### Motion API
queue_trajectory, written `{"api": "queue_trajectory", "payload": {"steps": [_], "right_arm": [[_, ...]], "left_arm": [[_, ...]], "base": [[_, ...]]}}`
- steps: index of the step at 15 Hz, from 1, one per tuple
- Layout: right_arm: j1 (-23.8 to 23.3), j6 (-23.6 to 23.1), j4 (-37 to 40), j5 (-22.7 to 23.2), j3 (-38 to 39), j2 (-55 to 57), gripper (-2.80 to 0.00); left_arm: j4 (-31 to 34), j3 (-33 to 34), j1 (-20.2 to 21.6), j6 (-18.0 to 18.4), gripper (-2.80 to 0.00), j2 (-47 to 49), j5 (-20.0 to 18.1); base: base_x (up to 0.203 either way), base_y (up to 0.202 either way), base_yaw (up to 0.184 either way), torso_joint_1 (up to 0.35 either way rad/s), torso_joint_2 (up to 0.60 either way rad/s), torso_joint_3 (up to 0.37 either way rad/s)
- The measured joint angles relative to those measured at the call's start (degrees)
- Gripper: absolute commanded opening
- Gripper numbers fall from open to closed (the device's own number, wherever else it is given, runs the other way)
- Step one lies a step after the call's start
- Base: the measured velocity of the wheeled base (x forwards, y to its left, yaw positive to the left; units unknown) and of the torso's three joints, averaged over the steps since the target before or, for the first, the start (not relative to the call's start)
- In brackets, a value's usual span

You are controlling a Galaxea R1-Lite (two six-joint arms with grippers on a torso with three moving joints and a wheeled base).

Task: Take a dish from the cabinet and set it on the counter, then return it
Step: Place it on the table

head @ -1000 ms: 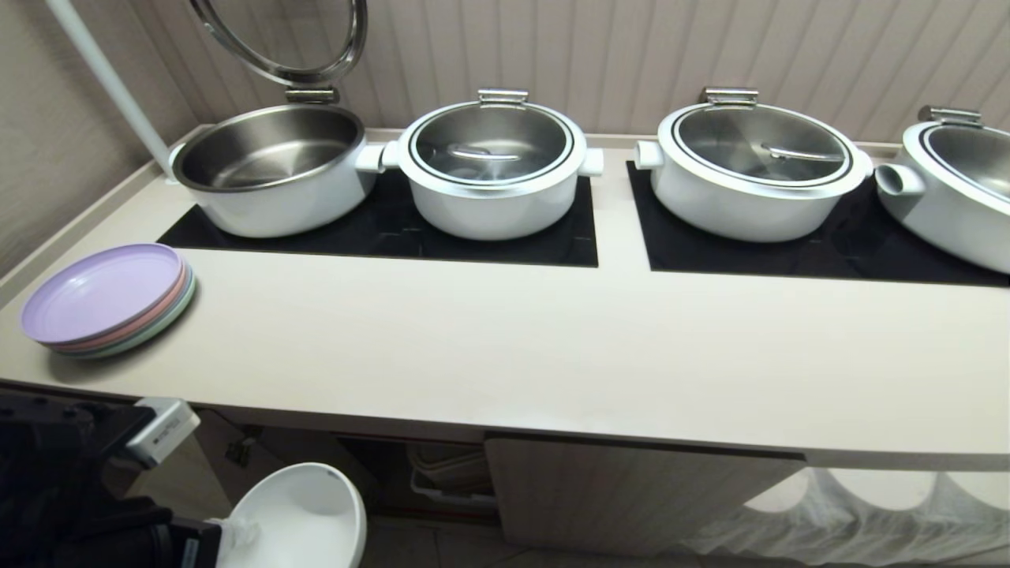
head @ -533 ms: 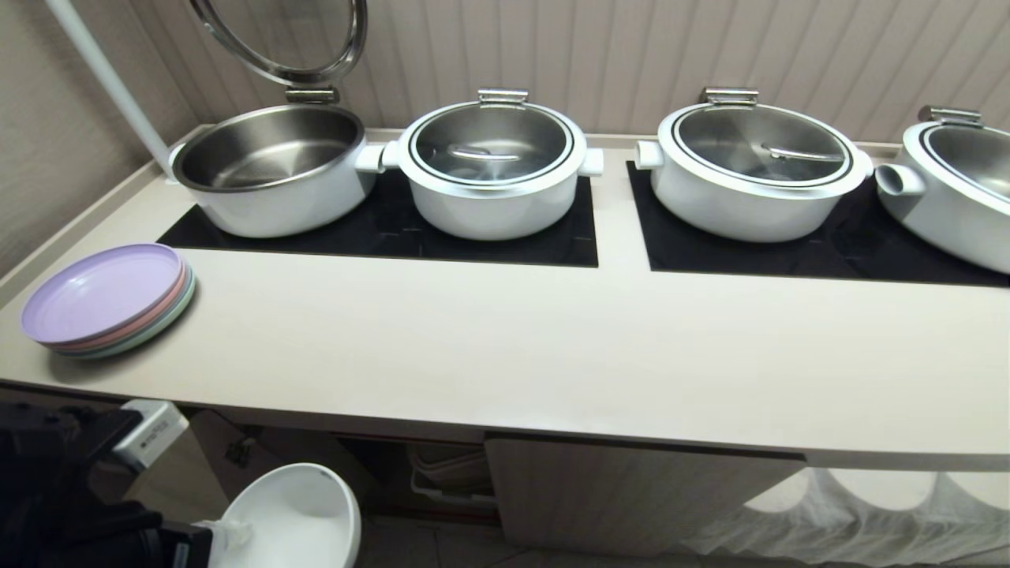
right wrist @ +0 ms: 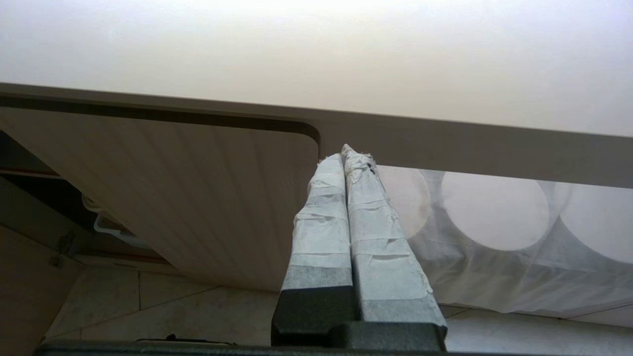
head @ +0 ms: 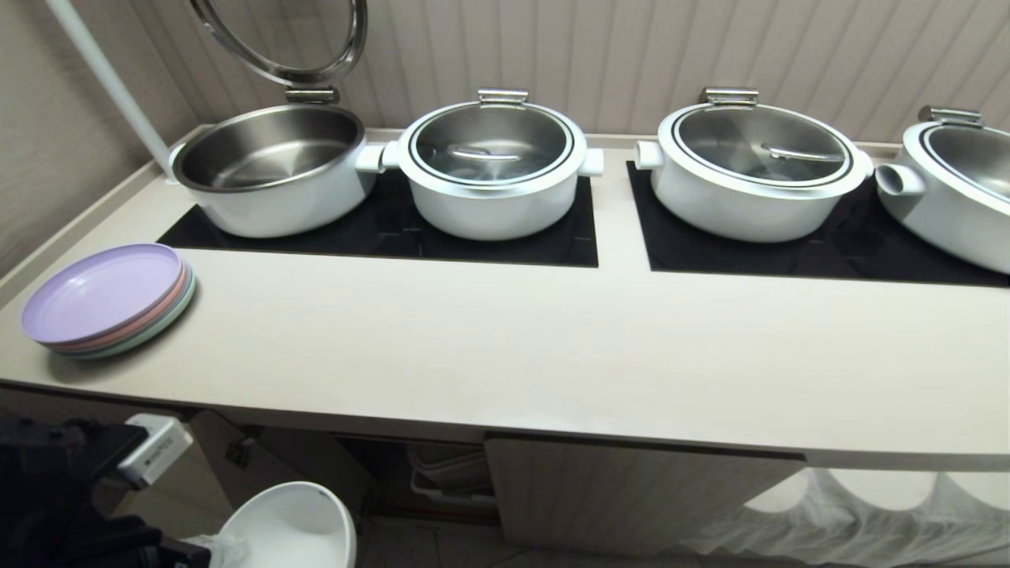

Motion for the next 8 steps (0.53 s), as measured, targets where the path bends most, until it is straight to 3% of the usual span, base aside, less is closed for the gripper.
{"api": "queue_trajectory", "payload": {"steps": [8], "right_arm": [[0.0, 0.0, 0.0, 0.0, 0.0, 0.0, -2.8]], "left_arm": [[-0.1, 0.1, 0.0, 0.1, -2.8, -0.7, -0.5]], "base": [[0.0, 0.0, 0.0, 0.0, 0.0, 0.0]]}}
